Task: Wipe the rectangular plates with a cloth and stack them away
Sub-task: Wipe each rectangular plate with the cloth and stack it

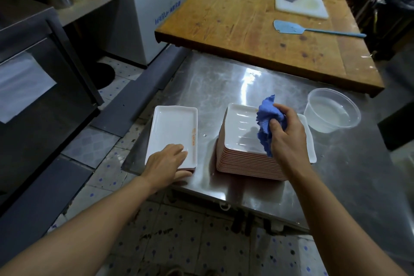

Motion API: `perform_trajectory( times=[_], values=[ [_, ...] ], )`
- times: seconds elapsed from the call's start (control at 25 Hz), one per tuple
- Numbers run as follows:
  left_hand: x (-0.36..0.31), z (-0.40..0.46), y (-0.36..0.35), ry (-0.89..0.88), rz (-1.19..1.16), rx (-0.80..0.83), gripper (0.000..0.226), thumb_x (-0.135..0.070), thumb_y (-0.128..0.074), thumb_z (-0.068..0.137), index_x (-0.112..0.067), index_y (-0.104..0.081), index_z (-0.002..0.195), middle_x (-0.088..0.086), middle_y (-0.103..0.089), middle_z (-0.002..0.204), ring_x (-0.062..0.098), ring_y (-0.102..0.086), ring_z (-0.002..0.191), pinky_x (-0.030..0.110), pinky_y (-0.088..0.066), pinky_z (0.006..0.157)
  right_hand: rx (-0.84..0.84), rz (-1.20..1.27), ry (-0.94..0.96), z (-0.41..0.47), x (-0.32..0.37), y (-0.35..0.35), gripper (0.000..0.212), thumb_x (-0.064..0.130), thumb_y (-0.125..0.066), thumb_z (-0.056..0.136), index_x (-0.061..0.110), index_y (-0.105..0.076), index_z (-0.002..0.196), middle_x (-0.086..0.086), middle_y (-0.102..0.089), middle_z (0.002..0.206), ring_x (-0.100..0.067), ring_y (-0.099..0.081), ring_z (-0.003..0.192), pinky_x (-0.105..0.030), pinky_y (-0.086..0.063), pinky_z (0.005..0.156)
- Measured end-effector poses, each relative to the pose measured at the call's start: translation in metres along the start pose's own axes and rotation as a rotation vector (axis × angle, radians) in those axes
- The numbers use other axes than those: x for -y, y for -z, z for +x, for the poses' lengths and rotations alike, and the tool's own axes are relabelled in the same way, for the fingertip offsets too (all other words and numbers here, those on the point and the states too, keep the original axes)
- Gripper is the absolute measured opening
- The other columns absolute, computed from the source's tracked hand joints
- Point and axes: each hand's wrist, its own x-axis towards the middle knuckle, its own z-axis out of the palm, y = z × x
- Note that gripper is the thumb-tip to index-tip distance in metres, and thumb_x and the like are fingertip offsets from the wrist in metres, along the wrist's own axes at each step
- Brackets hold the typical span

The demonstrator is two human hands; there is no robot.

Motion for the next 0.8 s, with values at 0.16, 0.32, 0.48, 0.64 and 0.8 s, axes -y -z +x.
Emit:
perform_trajectory(
  times=[0.16,0.32,0.48,0.64,0.8],
  values=[
    [-0.024,0.028,0.030,0.257,-0.254,-0.064,0.046,-0.054,-0.043,0.091,-0.020,-0.060,0.116,-0.003,-0.058,0.122,0.018,-0.053,0.112,0.034,-0.042,0.088,0.007,-0.045,-0.027,0.005,0.001,0.000,0.022,0.014,-0.044,0.096,0.024,-0.040,0.115,0.007,-0.055,0.091,-0.003,-0.064,0.068,-0.015,-0.050,0.048],
    [-0.057,0.069,0.072,0.330,-0.610,-0.099,0.051,-0.052,-0.053,0.087,-0.022,-0.052,0.128,-0.002,-0.060,0.123,0.019,-0.057,0.107,0.039,-0.047,0.092,0.086,-0.287,0.129,0.023,-0.001,-0.018,0.012,0.009,-0.047,0.093,0.014,-0.044,0.103,-0.006,-0.054,0.102,-0.018,-0.055,0.083,-0.020,-0.042,0.066],
    [-0.076,0.089,0.082,0.367,-0.621,0.045,0.063,-0.045,-0.066,0.076,-0.027,-0.045,0.133,-0.005,-0.058,0.098,0.020,-0.056,0.097,0.034,-0.047,0.086,0.191,-0.576,0.244,0.043,-0.016,-0.045,0.022,0.008,-0.056,0.087,0.005,-0.059,0.109,-0.013,-0.045,0.126,-0.030,-0.042,0.116,-0.021,-0.031,0.088],
    [-0.088,0.093,0.077,0.374,-0.678,0.081,0.055,-0.021,-0.062,0.074,-0.026,-0.047,0.126,-0.005,-0.059,0.071,0.020,-0.061,0.071,0.034,-0.053,0.070,0.288,-0.896,0.433,0.050,-0.026,-0.053,0.025,0.017,-0.053,0.088,0.010,-0.067,0.108,-0.010,-0.053,0.118,-0.029,-0.044,0.107,-0.032,-0.030,0.080],
    [-0.093,0.093,0.076,0.400,-0.701,0.093,0.063,-0.011,-0.056,0.074,-0.024,-0.038,0.133,0.006,-0.064,0.082,0.024,-0.064,0.074,0.038,-0.056,0.070,0.331,-1.004,0.439,0.047,-0.035,-0.041,0.028,0.020,-0.050,0.089,0.012,-0.060,0.115,-0.007,-0.052,0.121,-0.025,-0.046,0.106,-0.032,-0.037,0.085]
  ],
)
